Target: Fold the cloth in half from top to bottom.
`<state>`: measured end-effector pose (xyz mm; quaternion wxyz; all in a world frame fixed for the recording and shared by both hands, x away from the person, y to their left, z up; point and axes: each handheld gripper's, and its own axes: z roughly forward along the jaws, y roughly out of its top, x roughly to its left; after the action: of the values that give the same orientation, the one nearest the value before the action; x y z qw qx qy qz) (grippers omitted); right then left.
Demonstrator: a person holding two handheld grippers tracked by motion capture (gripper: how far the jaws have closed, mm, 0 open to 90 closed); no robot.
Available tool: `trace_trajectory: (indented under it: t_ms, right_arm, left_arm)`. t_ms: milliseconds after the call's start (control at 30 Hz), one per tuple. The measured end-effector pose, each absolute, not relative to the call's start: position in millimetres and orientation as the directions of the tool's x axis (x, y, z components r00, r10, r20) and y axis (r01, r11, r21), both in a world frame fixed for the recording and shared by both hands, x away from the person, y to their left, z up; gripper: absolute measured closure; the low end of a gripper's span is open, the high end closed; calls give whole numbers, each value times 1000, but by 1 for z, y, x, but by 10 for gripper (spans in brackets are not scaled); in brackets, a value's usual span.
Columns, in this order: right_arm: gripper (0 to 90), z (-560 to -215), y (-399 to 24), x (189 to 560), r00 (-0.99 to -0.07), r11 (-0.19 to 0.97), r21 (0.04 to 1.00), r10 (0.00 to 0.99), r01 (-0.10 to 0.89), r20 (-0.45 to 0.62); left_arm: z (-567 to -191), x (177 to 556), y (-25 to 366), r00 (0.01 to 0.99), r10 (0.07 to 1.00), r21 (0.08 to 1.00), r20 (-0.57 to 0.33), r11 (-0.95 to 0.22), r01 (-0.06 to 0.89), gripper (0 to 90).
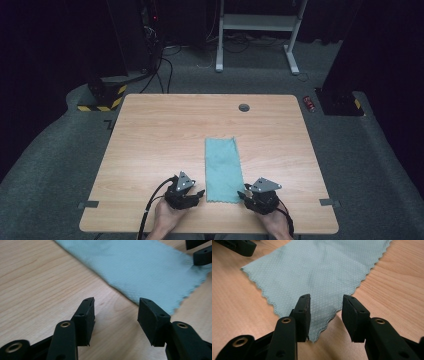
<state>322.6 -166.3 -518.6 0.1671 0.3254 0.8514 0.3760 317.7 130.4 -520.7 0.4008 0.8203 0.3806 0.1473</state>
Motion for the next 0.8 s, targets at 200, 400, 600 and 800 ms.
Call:
trace_trajectory:
  t_ms: [200,400,600,800]
  right_arm:
    - [614,-516,-166,309,-771,521,766,635,377,-52]
    - [615,-520,-164,307,-785,521,769,618,371,-40]
    - [615,-522,-164,309,-791,525,764,611,374,-34]
    - [626,-523,-165,309,-801,556,741,597,376,-42]
  left_arm:
    - [-517,309,126,701,708,785,-80,-389,482,463]
    - [-520,308,117,715,694,780,-88,-398,482,473]
    - [-521,307,108,730,680,774,-71,-425,470,504]
    - [-524,307,103,736,675,758,-52,-453,469,565]
